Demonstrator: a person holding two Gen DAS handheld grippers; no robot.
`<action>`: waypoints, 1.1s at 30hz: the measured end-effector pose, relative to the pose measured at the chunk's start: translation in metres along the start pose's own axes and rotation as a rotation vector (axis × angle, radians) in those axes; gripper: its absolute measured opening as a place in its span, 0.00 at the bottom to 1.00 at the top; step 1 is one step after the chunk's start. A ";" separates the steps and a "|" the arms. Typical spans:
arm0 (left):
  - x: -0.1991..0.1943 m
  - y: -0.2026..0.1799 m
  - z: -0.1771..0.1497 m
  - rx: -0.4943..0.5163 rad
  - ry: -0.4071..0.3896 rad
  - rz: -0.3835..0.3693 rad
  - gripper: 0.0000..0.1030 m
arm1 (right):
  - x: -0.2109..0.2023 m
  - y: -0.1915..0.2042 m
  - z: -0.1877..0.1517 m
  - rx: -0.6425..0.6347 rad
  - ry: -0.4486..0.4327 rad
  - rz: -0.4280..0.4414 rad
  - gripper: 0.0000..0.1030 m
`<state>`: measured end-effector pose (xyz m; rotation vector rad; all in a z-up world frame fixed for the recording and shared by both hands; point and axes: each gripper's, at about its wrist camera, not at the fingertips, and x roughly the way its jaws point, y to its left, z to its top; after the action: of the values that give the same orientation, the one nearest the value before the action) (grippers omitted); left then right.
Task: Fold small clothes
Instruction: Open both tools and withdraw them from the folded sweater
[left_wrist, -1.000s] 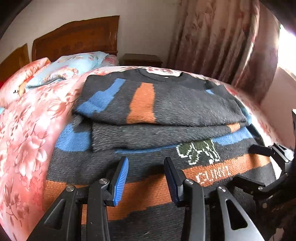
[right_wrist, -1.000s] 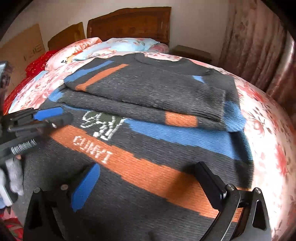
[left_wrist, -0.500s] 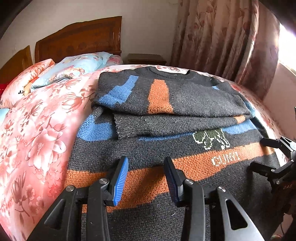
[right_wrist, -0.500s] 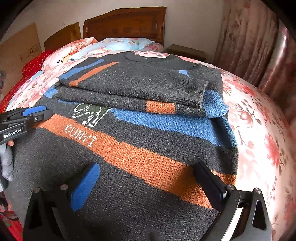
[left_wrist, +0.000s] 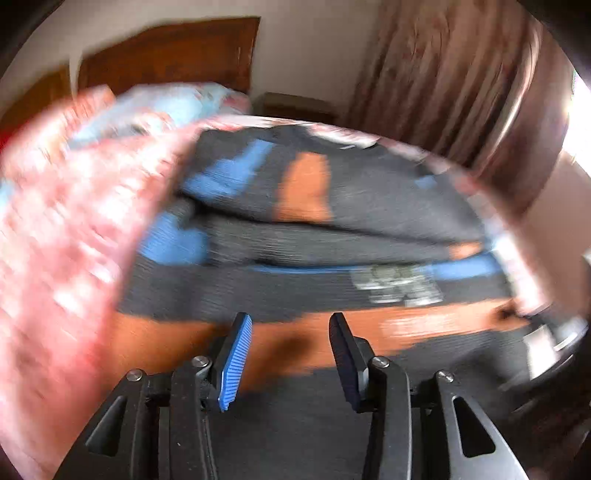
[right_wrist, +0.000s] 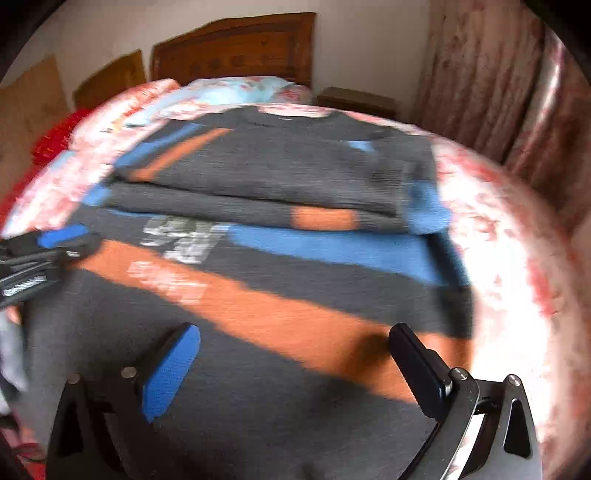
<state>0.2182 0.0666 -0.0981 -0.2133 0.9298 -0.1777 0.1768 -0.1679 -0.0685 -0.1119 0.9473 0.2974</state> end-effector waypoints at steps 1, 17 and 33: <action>-0.003 -0.007 -0.002 -0.002 0.000 -0.034 0.42 | -0.002 0.010 -0.001 -0.018 -0.004 0.029 1.00; -0.033 0.036 -0.050 0.101 -0.074 0.139 0.36 | -0.025 -0.032 -0.046 0.000 0.000 -0.047 1.00; -0.053 0.004 -0.099 0.225 -0.102 0.124 0.37 | -0.037 0.019 -0.067 -0.102 -0.013 -0.017 1.00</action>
<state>0.1077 0.0733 -0.1152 0.0429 0.8117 -0.1541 0.0984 -0.1722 -0.0773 -0.2112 0.9175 0.3300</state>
